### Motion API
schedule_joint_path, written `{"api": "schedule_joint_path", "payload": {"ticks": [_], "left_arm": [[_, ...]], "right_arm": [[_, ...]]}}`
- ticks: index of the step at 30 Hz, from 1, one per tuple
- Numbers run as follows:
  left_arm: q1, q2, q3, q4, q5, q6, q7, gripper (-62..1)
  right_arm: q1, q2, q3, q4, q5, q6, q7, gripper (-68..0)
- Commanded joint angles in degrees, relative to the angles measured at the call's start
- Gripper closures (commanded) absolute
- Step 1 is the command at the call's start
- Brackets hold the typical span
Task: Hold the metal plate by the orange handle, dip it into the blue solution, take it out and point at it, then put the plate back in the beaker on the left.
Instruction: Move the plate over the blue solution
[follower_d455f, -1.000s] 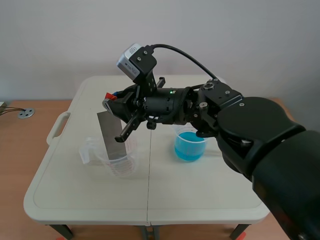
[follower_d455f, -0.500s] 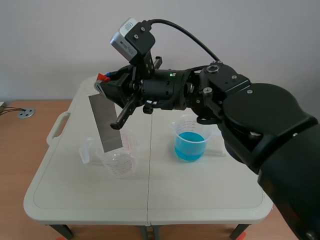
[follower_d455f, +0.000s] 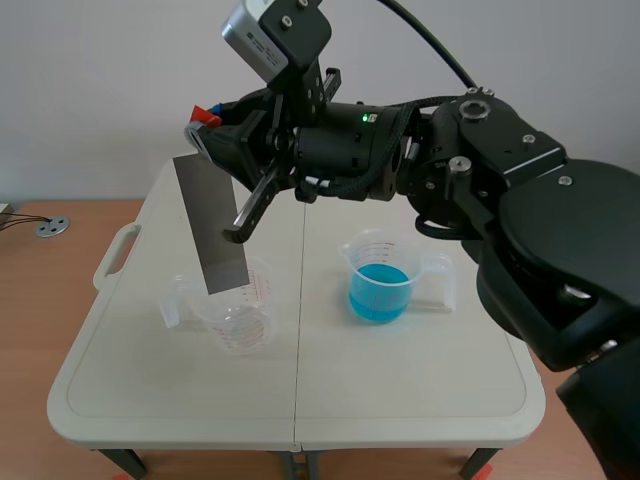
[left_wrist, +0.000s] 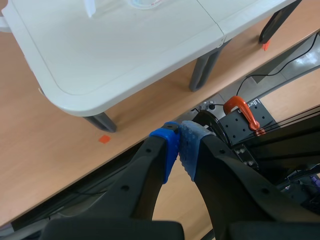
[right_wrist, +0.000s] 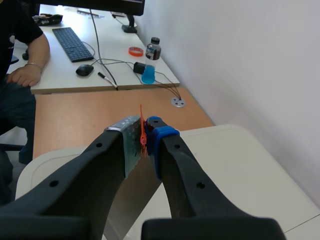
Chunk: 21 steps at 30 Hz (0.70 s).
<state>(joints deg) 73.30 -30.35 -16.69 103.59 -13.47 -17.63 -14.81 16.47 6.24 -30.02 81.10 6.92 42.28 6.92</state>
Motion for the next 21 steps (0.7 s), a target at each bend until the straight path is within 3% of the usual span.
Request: {"api": "schedule_joint_path", "payload": {"ticks": [1,21], "left_arm": [[-0.13,0.0,-0.04,0.96,-0.39,-0.09,-0.61,-1.5],[-0.15,0.0,-0.04,0.98,-0.39,-0.09,-0.68,-1.5]], "right_arm": [[1.42,0.13,0.04,1.66,0.81,0.44,-0.04,-1.3],[1.31,1.25,3.72,9.38,0.81,0.44,-3.67,-1.3]]}}
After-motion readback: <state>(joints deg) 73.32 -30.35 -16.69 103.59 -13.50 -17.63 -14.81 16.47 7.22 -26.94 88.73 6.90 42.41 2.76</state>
